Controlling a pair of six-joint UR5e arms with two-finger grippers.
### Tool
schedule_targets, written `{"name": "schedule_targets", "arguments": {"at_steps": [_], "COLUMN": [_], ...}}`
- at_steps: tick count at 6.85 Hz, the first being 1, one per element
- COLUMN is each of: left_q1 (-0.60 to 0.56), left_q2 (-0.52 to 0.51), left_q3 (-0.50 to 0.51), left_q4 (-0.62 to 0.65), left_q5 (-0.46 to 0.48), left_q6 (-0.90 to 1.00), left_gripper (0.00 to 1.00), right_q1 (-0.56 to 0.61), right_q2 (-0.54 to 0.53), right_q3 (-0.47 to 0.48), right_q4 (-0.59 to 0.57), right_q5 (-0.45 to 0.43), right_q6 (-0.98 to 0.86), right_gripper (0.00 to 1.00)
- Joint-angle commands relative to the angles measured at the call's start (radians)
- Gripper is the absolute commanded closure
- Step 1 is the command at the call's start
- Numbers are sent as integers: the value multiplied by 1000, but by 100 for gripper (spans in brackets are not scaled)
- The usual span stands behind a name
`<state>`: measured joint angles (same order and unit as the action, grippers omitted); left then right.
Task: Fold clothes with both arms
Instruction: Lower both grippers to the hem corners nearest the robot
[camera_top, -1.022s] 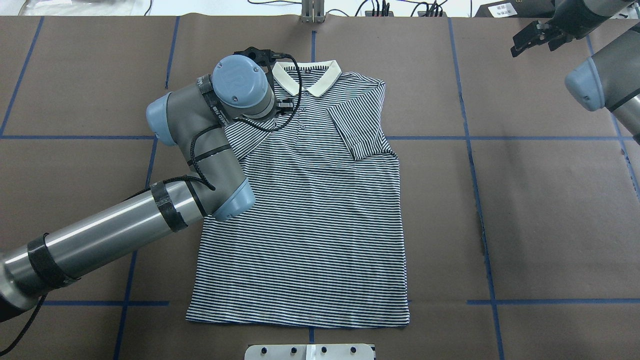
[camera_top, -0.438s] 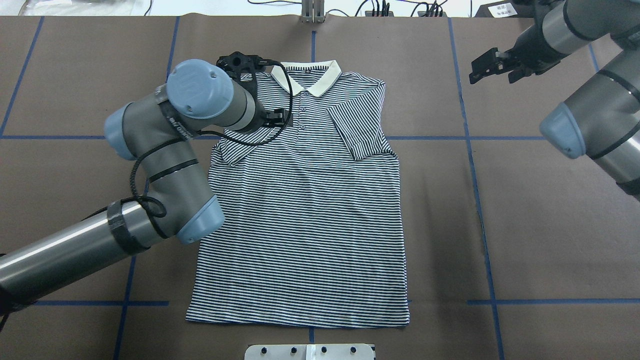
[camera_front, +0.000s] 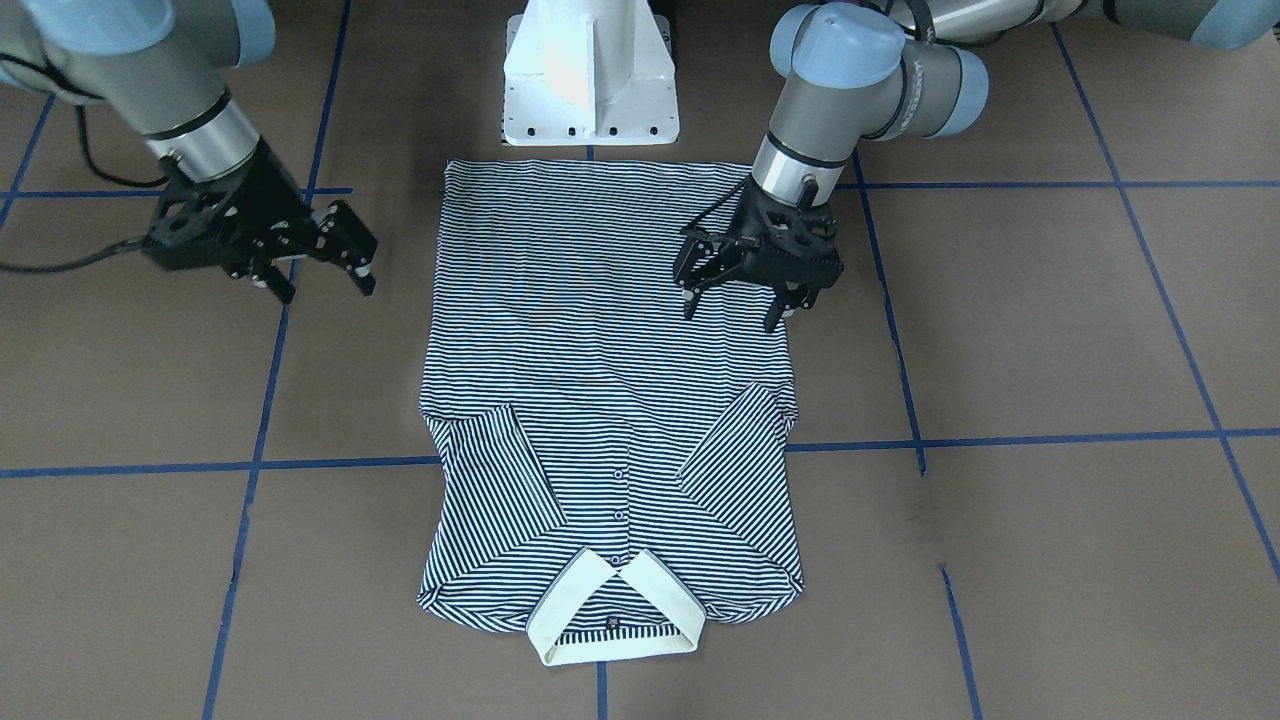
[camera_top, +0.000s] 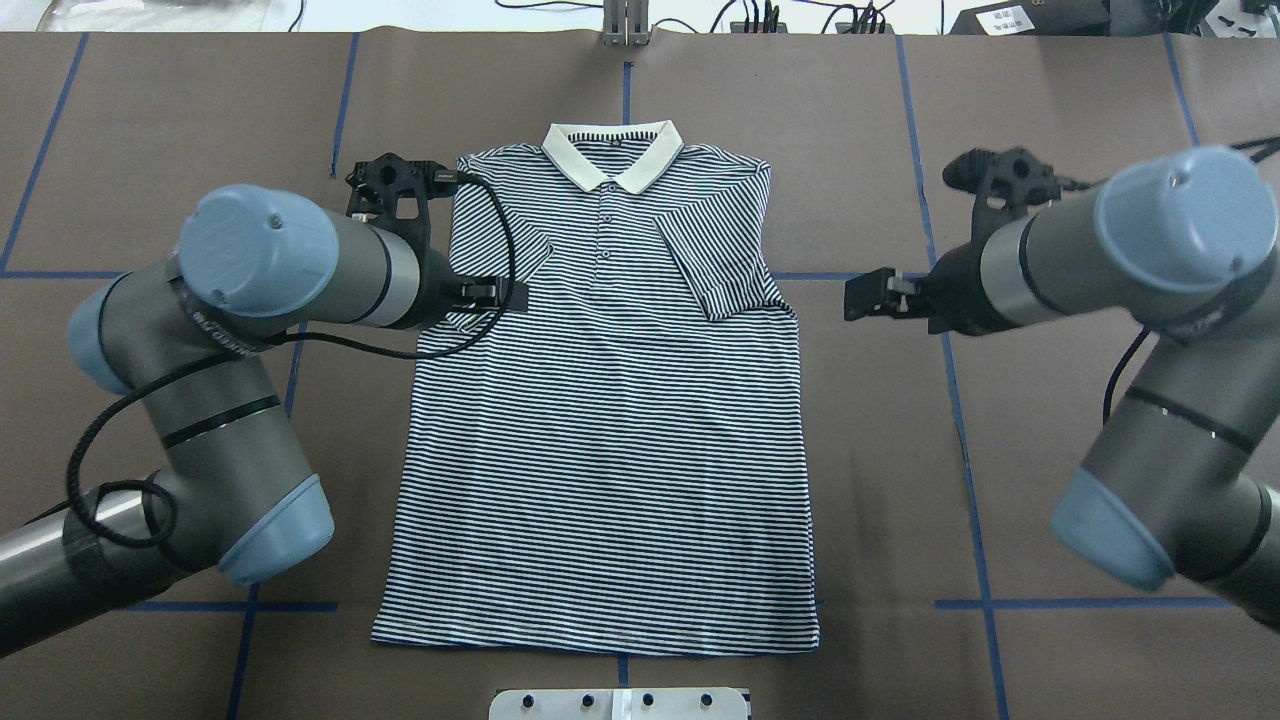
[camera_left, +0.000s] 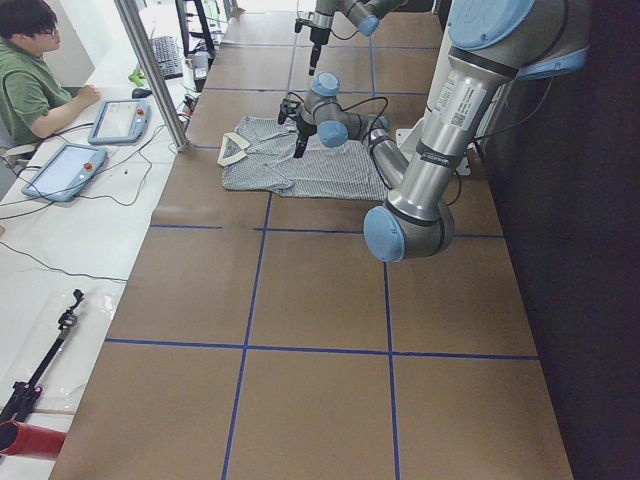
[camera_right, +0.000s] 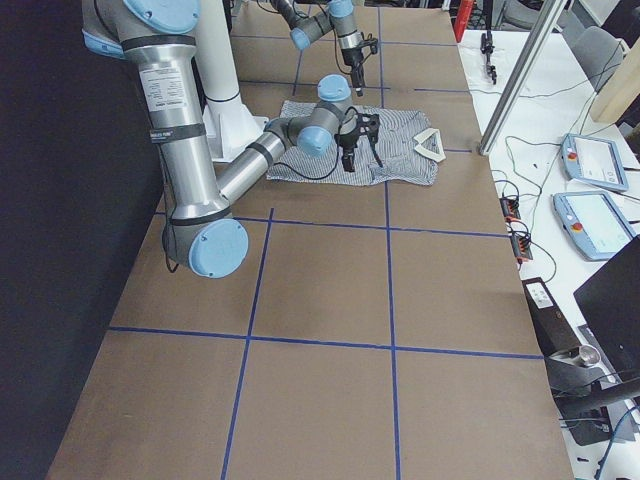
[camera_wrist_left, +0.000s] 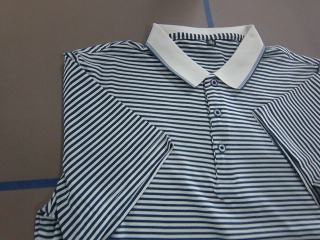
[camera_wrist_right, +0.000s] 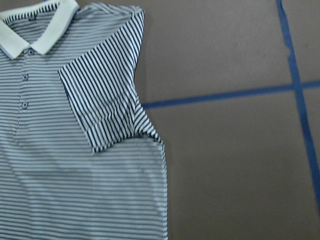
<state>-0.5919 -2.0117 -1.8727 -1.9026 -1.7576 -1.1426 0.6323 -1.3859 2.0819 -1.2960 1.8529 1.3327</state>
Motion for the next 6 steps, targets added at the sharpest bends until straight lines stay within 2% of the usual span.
{"name": "schedule_targets", "arguments": {"at_steps": [1,2,3,4,5,6], "left_q1": [65,125,211,294,366,429], "left_q2": [140,171,241,284,324,350], "left_q3": [-142,-187,-234,-253,-252,-247], "left_q4": [-3,-1,-1,-1,0,2], "left_q5": [9,18,88,152,206,246], "left_q6": [-53,-144,-222,-343,-412,-458], "left_gripper": [0,0,0,14,23,25], "right_q1": [-303,-442,-532,-575,-591,-595], "right_q2": [-83,-108,-108,-108,-107,-104], "right_q3": [107,116,122,124,124,124], "right_q4": [-5,-21,-70,-86,-86,-86], "right_q5": [-240,-396,-476,-512,-535,-546], "right_q6": [350,417,492,516,516,516], "right_gripper": [5,4,4,4,3,2]}}
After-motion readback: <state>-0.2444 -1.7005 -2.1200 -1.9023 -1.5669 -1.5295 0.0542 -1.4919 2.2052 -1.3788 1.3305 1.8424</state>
